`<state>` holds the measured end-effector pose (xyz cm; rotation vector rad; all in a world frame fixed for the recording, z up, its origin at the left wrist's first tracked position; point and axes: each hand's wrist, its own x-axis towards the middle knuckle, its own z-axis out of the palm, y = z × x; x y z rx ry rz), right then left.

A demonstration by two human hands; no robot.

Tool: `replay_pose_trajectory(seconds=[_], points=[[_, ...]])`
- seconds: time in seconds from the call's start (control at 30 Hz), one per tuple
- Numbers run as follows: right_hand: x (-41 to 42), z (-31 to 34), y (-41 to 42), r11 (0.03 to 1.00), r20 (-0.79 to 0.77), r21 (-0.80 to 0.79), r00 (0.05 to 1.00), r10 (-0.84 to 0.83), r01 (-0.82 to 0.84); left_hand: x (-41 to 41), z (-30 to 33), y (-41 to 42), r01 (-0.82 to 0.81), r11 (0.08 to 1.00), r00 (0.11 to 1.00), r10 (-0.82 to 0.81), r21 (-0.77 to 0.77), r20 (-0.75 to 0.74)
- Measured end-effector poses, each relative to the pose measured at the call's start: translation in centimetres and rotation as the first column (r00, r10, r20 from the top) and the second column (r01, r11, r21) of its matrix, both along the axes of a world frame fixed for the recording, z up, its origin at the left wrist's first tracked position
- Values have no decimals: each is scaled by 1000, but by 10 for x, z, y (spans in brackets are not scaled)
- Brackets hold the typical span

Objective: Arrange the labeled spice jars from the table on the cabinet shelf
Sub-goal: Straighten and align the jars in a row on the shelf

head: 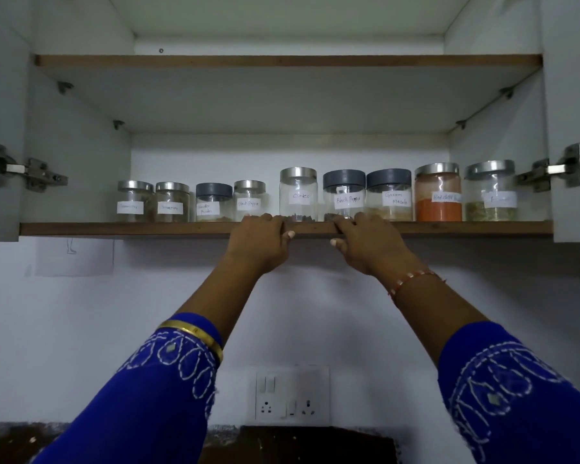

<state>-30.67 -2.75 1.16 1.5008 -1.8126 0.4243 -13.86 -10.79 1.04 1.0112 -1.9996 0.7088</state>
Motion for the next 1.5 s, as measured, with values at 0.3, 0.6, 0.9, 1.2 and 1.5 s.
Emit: replay_pose_trajectory(seconds=[0.3,0.6,0.9,1.2,1.5], points=[[-5,-4,-2,995,-26,-96,999,22,-24,-1,-14,-6,93,994,988,-99,-56,-117],[-8,13,-2,997,45,-72,999,29,-26,-3,3,-3,23,991,999,-26,-133,-20],[-34,43,-23,991,298,-4,945,131,-136,-42,10,-10,50,990,999,-49,129,-13],[-36,58,-49,959,344,227,935,86,-172,-49,54,-16,91,770,991,-131,632,16],[-40,73,-58,874,571,333,813,111,-354,-66,74,-32,62,592,996,-84,803,-16]])
